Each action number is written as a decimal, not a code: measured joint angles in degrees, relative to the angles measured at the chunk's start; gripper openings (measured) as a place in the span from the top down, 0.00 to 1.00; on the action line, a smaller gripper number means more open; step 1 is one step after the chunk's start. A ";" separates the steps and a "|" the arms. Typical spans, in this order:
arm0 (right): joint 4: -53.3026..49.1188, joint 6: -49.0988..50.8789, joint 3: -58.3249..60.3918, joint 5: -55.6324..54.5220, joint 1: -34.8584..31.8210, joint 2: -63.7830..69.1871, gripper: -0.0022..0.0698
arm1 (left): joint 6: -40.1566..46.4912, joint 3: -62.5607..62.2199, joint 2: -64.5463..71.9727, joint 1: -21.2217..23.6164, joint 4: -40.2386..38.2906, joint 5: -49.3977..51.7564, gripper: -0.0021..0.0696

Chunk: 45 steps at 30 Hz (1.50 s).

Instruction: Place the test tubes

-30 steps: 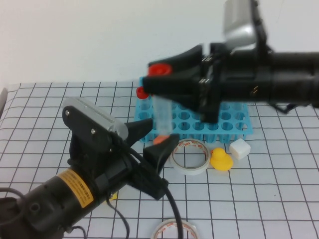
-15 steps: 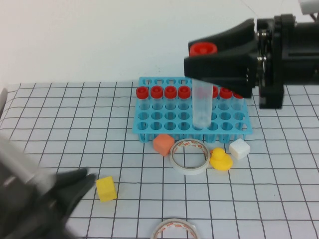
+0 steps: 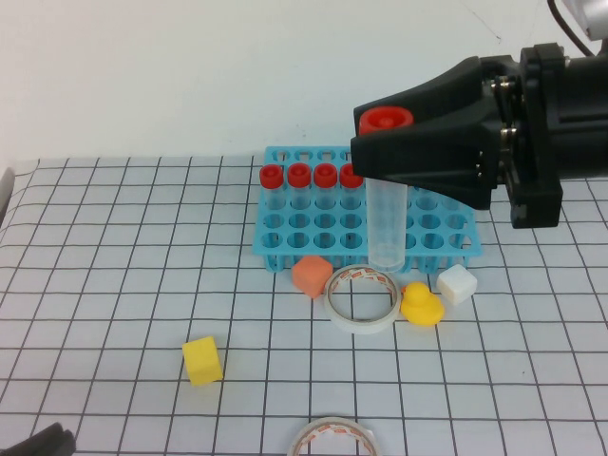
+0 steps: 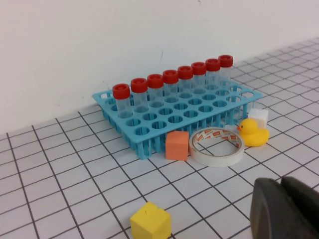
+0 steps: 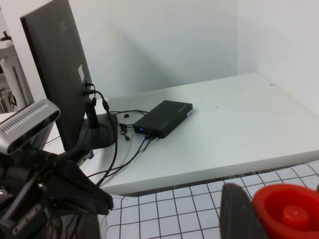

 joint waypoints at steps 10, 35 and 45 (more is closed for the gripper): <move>-0.04 1.95 0.00 0.00 0.00 0.00 0.58 | 0.00 0.56 -2.22 0.00 0.00 1.15 0.97; -13.30 17.36 0.00 -28.52 7.03 1.32 0.58 | 0.00 0.56 -2.22 0.00 0.00 1.25 0.97; -34.08 61.63 0.00 -92.11 26.08 11.76 0.58 | 0.00 0.56 -2.22 0.00 0.00 1.27 0.97</move>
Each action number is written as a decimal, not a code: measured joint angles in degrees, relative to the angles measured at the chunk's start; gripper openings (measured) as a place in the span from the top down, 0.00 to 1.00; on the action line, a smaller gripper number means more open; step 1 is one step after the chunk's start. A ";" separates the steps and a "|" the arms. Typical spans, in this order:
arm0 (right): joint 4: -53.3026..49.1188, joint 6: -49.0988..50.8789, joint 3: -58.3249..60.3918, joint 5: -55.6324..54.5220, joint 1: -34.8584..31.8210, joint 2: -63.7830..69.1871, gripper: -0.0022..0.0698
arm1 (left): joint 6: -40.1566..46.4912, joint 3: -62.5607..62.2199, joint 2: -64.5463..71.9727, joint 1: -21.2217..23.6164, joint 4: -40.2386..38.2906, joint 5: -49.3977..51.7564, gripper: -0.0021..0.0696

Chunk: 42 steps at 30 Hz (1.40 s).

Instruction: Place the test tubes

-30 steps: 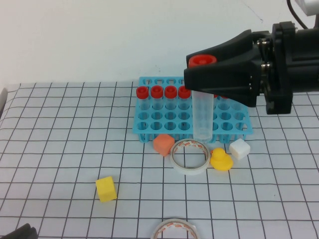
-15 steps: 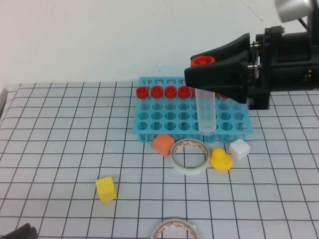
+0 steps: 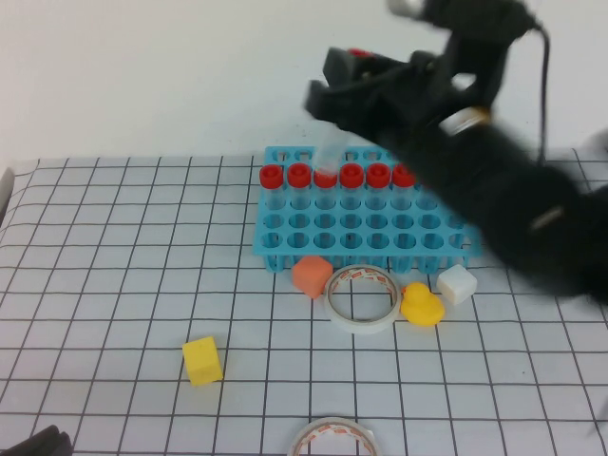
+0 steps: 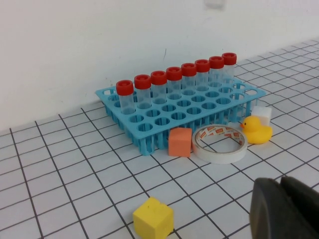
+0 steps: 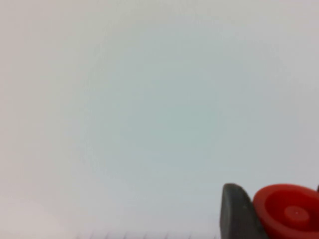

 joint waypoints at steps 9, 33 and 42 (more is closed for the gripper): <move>-27.70 2.68 -0.02 -18.64 6.61 13.63 0.58 | 0.00 0.00 0.00 0.00 0.00 0.10 0.97; -19.01 7.03 -19.37 -15.90 0.10 35.19 0.58 | 0.00 0.00 -0.03 0.00 0.00 0.34 0.97; -19.01 7.12 -20.59 -15.53 0.07 38.79 0.58 | 0.00 0.00 -0.03 0.00 0.00 6.03 0.97</move>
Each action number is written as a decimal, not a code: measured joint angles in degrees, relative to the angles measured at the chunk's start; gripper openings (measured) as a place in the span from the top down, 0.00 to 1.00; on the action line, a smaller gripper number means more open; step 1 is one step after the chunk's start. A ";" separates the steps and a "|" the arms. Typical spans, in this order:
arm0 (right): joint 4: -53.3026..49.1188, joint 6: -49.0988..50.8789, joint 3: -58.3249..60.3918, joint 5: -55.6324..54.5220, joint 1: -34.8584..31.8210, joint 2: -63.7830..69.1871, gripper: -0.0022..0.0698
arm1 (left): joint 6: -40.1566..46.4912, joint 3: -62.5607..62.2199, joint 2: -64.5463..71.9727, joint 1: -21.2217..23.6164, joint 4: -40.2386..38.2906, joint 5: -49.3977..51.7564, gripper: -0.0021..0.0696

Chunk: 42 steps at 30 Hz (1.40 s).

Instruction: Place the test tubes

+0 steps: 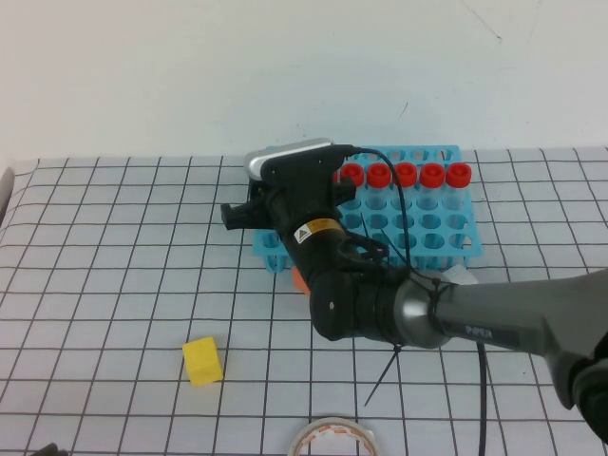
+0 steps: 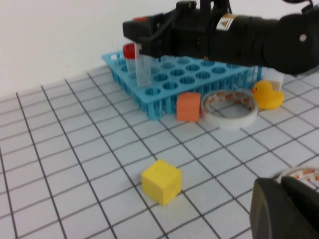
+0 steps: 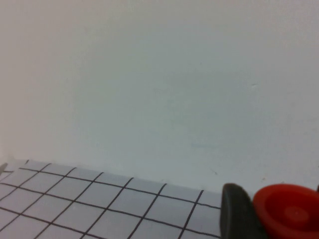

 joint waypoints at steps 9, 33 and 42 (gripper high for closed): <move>0.00 0.78 -1.18 1.20 -1.79 0.28 0.58 | 0.00 0.00 0.00 0.00 0.00 0.83 0.97; -7.16 2.08 -1.66 4.56 -2.25 2.05 0.58 | 0.00 0.00 0.00 0.00 0.00 1.04 0.97; -7.16 2.08 -1.79 5.33 -2.25 2.57 0.58 | 0.00 0.00 0.00 0.00 0.00 1.04 0.97</move>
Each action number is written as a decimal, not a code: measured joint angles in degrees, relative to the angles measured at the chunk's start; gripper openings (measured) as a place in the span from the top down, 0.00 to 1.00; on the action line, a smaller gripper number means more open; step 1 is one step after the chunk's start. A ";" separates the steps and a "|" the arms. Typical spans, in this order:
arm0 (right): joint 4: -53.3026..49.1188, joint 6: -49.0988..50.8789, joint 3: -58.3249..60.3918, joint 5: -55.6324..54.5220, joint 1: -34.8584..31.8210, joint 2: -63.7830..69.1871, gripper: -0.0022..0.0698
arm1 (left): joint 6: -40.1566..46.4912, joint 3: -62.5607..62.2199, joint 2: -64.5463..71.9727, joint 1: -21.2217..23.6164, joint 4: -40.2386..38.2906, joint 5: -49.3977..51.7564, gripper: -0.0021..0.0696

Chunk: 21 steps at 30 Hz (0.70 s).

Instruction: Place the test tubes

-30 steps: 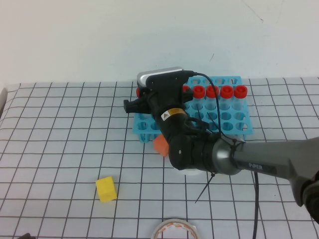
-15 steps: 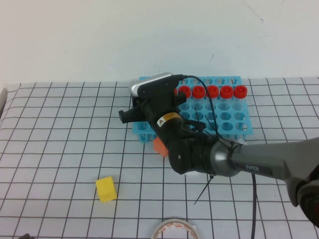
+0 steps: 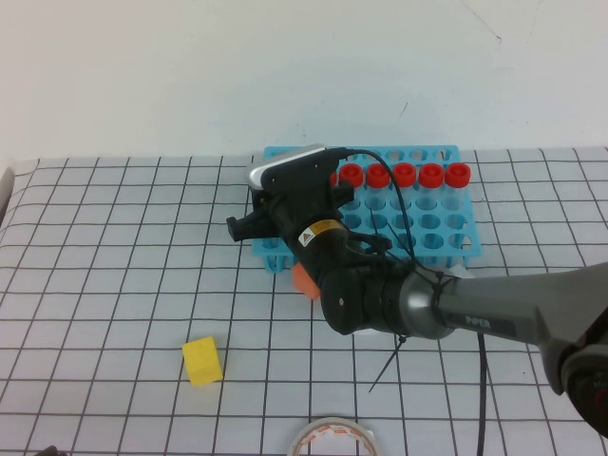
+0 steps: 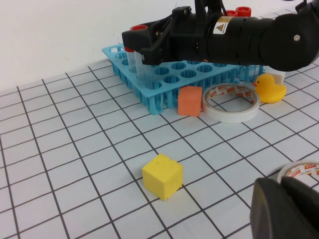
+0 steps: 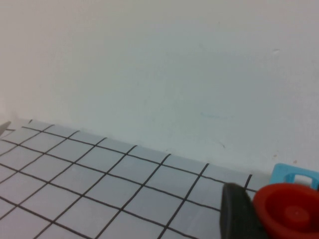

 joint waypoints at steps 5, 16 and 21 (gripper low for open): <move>0.00 0.00 -0.02 0.12 0.00 0.00 0.57 | 0.00 0.00 0.00 0.00 0.00 0.00 0.97; 6.14 -4.63 -0.12 3.24 0.00 -4.84 0.50 | 0.00 0.00 0.00 0.00 0.00 0.12 0.97; 17.06 -14.59 -0.12 10.47 -0.09 -12.62 0.52 | 0.00 0.00 0.00 0.00 0.00 0.12 0.97</move>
